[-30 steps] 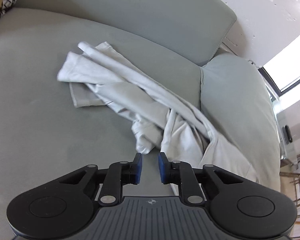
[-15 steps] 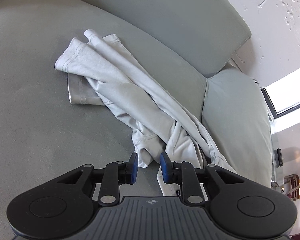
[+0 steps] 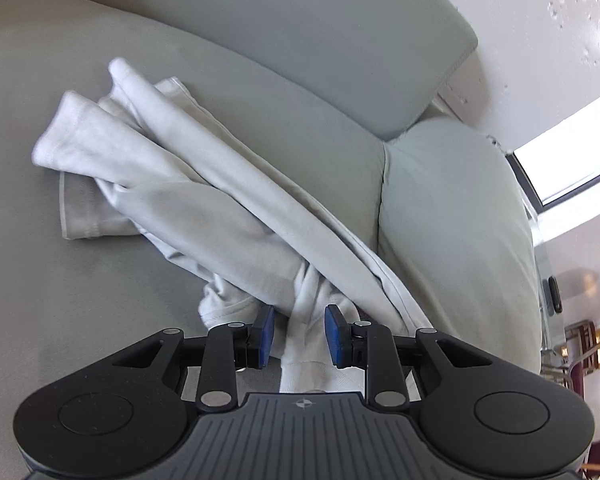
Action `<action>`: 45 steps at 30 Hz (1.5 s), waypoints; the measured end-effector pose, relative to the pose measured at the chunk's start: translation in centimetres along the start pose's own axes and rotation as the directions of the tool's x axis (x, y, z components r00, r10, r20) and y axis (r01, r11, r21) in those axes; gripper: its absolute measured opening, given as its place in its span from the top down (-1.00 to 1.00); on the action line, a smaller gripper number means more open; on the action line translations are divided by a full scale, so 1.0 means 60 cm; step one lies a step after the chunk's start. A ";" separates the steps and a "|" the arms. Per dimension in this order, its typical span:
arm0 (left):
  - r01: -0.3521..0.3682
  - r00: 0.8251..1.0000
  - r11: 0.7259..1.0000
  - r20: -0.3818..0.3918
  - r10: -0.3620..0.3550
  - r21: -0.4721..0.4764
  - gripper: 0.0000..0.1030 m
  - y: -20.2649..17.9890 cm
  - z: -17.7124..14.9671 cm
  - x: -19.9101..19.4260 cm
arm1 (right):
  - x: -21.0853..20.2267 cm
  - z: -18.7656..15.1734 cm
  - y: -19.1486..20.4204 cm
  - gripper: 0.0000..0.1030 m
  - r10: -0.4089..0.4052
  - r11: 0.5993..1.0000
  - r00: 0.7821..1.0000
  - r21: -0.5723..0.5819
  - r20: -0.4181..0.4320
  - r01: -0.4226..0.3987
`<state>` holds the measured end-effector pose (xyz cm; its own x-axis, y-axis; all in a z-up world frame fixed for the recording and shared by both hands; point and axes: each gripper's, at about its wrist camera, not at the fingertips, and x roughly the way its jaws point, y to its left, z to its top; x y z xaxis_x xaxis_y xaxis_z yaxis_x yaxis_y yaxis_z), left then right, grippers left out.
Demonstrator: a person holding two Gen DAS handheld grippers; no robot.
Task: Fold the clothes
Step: 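Grasp the T-shirt with the left gripper while the right gripper grasps another edge, then lift the T-shirt high with both grippers and shake it out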
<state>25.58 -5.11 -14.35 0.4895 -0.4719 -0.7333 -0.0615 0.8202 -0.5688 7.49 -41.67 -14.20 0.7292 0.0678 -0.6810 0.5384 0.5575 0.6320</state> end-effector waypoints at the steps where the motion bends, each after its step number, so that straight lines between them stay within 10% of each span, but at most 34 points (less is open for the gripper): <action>1: 0.002 1.000 1.000 -0.014 -0.002 0.003 0.55 -0.001 0.001 0.007 | 0.002 0.000 0.000 0.99 0.001 1.000 1.000 0.002 -0.006 -0.001; 11: -0.004 0.999 0.999 -0.038 0.005 0.036 1.00 -0.015 -0.008 -0.012 | 0.006 0.004 0.005 0.99 0.070 0.995 0.987 0.077 -0.142 -0.059; 16: 0.069 0.993 0.998 0.101 -0.068 -0.011 1.00 0.005 -0.028 -0.168 | -0.040 -0.012 0.019 0.99 0.232 0.967 0.938 0.167 -0.256 -0.194; 20: 0.144 0.939 0.990 0.315 -0.135 -0.006 1.00 0.023 -0.066 -0.346 | -0.114 -0.025 0.059 0.99 0.382 0.923 0.895 0.142 -0.229 -0.358; 24: 0.209 0.834 0.978 0.521 -0.180 0.003 1.00 0.035 -0.106 -0.502 | -0.204 -0.001 0.144 0.99 0.560 0.828 0.815 0.068 -0.150 -0.557; 27: 0.241 0.723 0.969 0.657 -0.215 0.052 1.00 0.013 -0.125 -0.604 | -0.316 0.026 0.213 0.99 0.719 0.693 0.694 -0.040 -0.037 -0.720; 31: 0.264 0.489 0.945 0.819 -0.301 0.190 1.00 -0.042 -0.167 -0.743 | -0.481 0.026 0.268 0.99 0.849 0.528 0.511 -0.278 0.137 -0.802; 34: 0.204 0.290 0.921 0.878 -0.382 0.333 1.00 -0.091 -0.212 -0.818 | -0.532 0.016 0.282 0.99 0.853 0.521 0.500 -0.294 0.149 -0.802; 39: 0.166 0.178 0.901 0.886 -0.428 0.402 1.00 -0.130 -0.253 -0.863 | -0.631 -0.002 0.262 0.99 0.898 0.438 0.362 -0.446 0.250 -0.780; 42: 0.124 0.122 0.890 0.883 -0.453 0.439 1.00 -0.141 -0.272 -0.882 | -0.632 -0.006 0.274 0.99 0.884 0.467 0.404 -0.478 0.236 -0.744; 44: 0.084 0.095 0.887 0.882 -0.461 0.454 1.00 -0.149 -0.281 -0.892 | -0.593 0.016 0.292 0.99 0.848 0.527 0.489 -0.435 0.207 -0.730; 45: 0.074 0.116 0.893 0.886 -0.449 0.443 1.00 -0.148 -0.270 -0.887 | -0.572 0.028 0.301 0.99 0.826 0.558 0.531 -0.411 0.190 -0.720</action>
<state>-14.01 7.45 23.69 0.8548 -0.1362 0.5007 0.3666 0.8414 -0.3970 -7.12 -35.30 21.23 0.9122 0.3389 0.2304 -0.3986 0.6028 0.6912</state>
